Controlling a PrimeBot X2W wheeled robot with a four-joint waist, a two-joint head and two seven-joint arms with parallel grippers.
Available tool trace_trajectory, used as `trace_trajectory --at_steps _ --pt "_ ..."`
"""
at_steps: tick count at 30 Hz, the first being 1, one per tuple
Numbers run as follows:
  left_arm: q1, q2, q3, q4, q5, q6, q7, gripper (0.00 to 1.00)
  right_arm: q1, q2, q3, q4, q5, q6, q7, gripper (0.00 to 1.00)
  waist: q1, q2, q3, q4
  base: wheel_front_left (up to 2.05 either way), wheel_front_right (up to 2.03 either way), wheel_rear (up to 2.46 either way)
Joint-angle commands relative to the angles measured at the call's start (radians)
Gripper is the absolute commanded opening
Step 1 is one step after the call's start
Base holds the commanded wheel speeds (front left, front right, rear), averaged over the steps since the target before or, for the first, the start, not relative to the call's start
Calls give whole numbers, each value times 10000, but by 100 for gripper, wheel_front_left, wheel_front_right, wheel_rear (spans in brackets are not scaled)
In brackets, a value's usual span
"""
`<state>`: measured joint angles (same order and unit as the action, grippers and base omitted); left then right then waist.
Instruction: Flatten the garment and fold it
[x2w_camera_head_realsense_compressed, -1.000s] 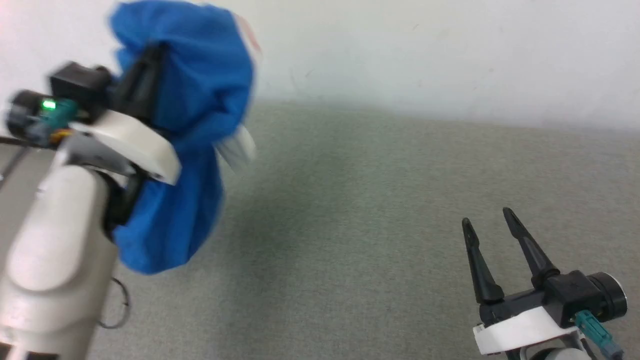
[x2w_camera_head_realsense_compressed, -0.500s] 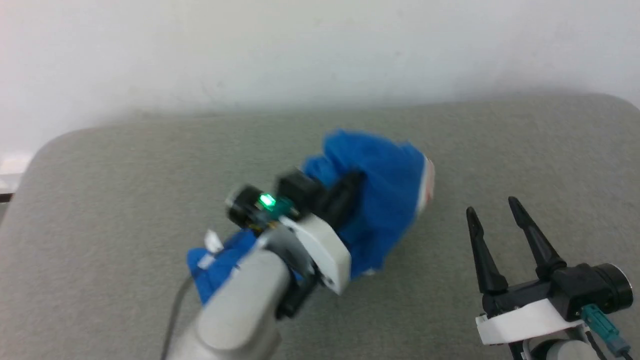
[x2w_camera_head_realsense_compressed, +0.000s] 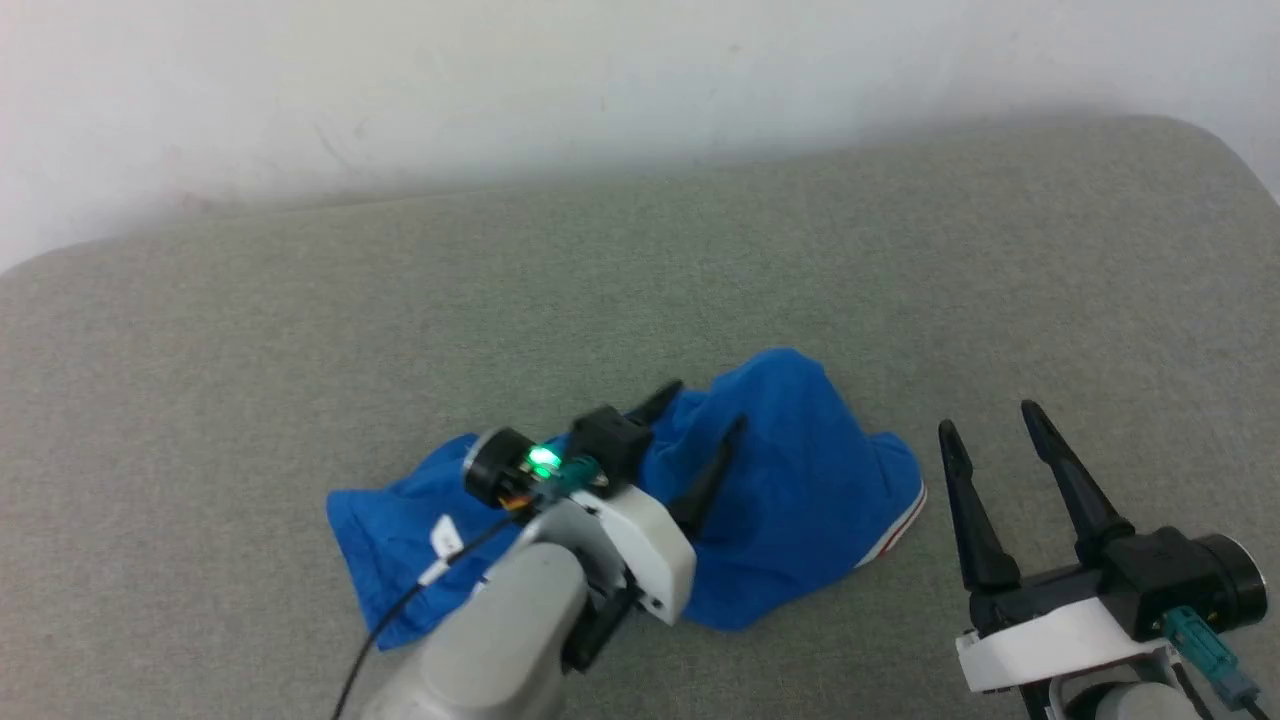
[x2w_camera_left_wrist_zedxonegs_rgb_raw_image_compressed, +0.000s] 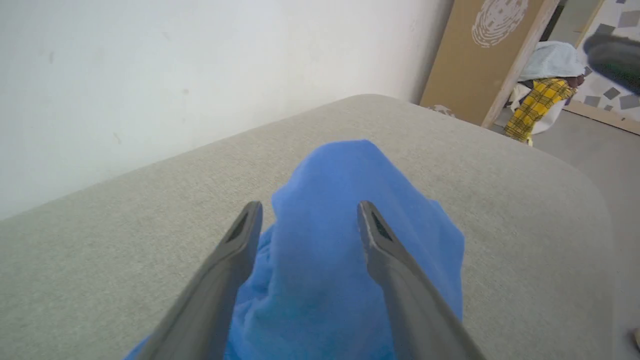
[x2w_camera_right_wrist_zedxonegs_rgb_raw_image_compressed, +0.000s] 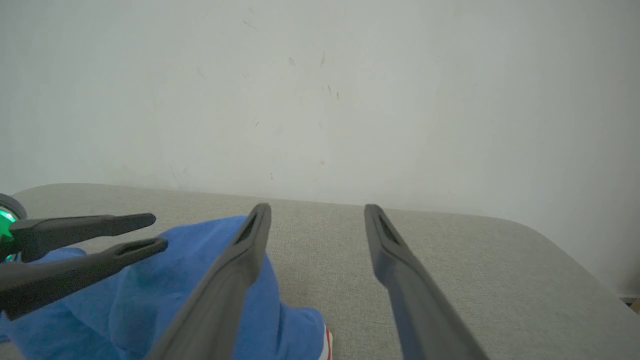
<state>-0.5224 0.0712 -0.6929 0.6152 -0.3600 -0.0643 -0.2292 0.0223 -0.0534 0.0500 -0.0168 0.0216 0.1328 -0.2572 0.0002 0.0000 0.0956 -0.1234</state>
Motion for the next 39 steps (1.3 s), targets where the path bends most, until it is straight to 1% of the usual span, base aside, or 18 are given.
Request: trace_trajectory --at_steps 1,5,8,10,12,16,19,24,29,30,31,33,35,39 --pt "-176 168 180 -133 -24 150 -126 100 63 30 -2 29 2 -21 -46 100 -2 0 -534 530 0 0 0" --pt "53 758 1024 -1084 -45 701 -303 100 338 31 -53 77 -65 -21 -46 100 -2 0 -1020 1052 0 0 0" --pt "603 1297 1911 -2382 4 1210 -318 100 537 31 -112 83 -64 -21 -46 100 -2 0 -1268 1381 0 0 0" --pt "1245 1663 2579 -3321 66 1585 -321 100 665 31 -114 92 -59 -21 -46 100 -2 0 -1395 1569 0 0 0" --pt "2021 1972 3181 -4196 120 1854 -322 100 779 31 -106 105 -41 -21 -46 100 -2 0 -1485 1738 0 0 0" --pt "3690 2254 3911 -5557 253 2163 -323 100 971 31 -120 165 -15 -21 -46 100 -2 0 -1618 2032 0 0 0" --pt "4775 2190 4151 -6230 420 2332 -324 100 1078 31 -96 198 22 -21 -46 100 -2 0 -1709 2185 0 0 0" --pt "6054 1702 4227 -6800 736 2499 -324 100 1168 31 -25 253 92 -21 -46 100 -2 0 -1788 2371 0 0 0" --pt "6368 1294 4224 -6959 998 2348 -324 100 1129 -21 208 364 -9 -21 0 100 -2 0 -1683 2686 0 0 0" --pt "6350 1234 4230 -6941 1033 2282 -324 100 1105 -94 381 458 98 -21 236 100 -2 0 -1643 2756 0 0 0" --pt "6334 1173 4229 -6921 1068 2225 -324 100 1085 -239 655 622 240 -21 692 100 -2 0 -1589 2830 0 0 0" --pt "6313 1065 4232 -6843 1128 2125 -325 100 914 -782 1396 851 324 -21 1583 100 -2 0 -1491 2959 0 0 0" --pt "6260 982 4207 -6742 1213 2006 -325 100 718 -1224 2083 1128 697 -21 2551 100 -2 0 -1377 3109 0 0 0" --pt "6063 732 4219 -6573 1323 1813 -325 100 183 -2074 3048 1739 1301 -21 4419 100 -2 0 -1118 3487 0 0 0"
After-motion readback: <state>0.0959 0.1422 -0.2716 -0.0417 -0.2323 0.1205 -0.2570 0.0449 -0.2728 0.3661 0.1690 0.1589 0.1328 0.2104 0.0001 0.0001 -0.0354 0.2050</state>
